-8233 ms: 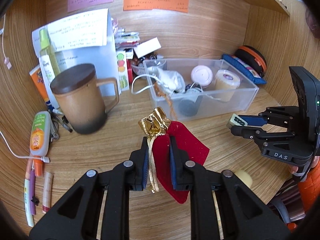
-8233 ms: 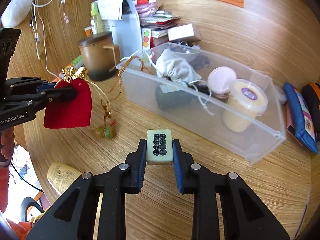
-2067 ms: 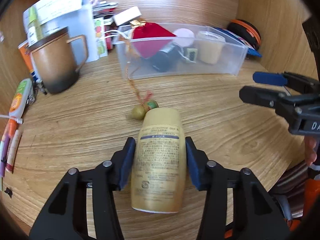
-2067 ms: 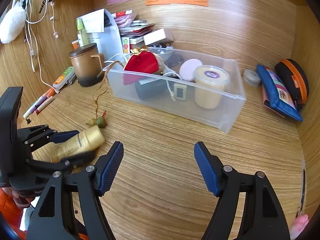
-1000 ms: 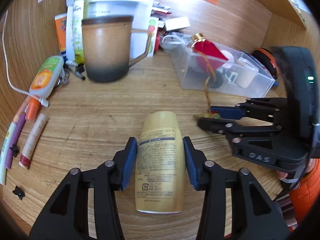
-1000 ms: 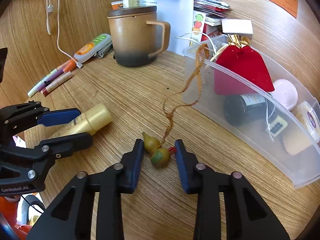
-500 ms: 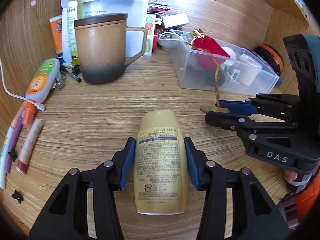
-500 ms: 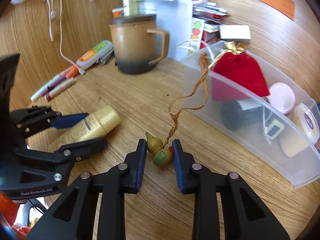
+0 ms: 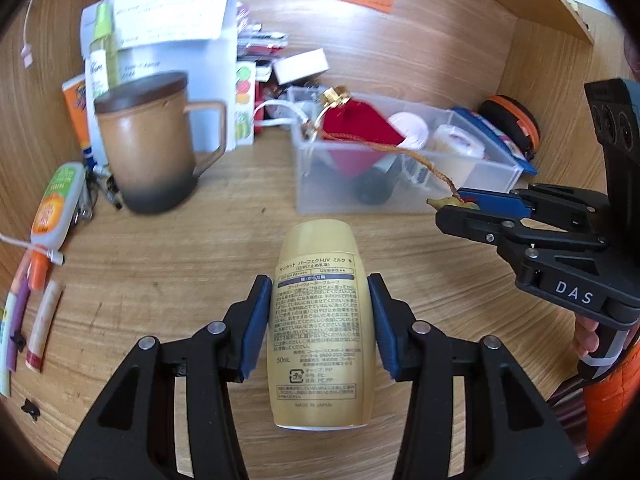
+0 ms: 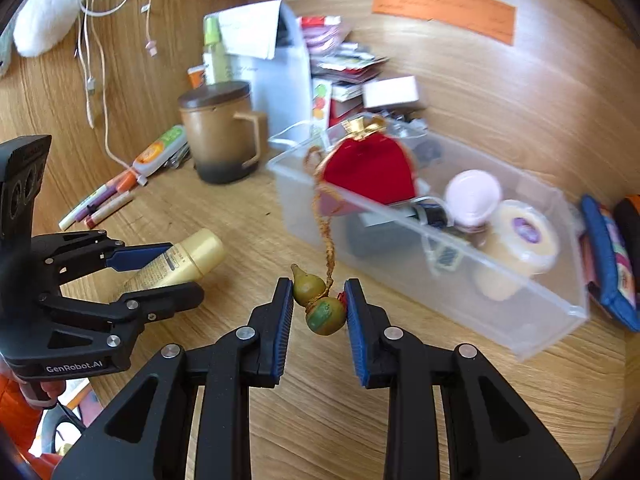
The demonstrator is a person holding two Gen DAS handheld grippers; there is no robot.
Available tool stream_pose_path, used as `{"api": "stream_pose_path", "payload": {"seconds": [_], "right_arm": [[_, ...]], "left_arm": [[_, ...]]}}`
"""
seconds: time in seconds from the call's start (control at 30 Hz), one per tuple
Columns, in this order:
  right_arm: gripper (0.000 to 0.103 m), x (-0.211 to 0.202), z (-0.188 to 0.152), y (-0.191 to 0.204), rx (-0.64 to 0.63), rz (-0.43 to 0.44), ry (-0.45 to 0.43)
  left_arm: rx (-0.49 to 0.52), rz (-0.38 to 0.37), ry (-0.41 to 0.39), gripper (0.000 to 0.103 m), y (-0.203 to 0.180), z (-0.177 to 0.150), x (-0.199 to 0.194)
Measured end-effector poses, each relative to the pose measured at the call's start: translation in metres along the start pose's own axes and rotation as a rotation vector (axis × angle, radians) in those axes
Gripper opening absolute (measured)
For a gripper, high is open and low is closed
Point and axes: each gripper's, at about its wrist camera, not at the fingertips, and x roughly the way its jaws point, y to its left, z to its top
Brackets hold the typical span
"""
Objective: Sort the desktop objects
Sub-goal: 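Lift the bottle and gourd charm and carry them over the clear box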
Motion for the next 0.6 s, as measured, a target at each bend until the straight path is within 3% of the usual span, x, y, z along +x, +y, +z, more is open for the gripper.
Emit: {"api": "stream_pose_path", "payload": {"seconds": [0.6], "right_arm": [[0.024,-0.038,0.014,-0.038,0.027,-0.068,-0.09]], "left_arm": [[0.082,-0.009,-0.094,0.047,-0.033,0.056,-0.011]]}}
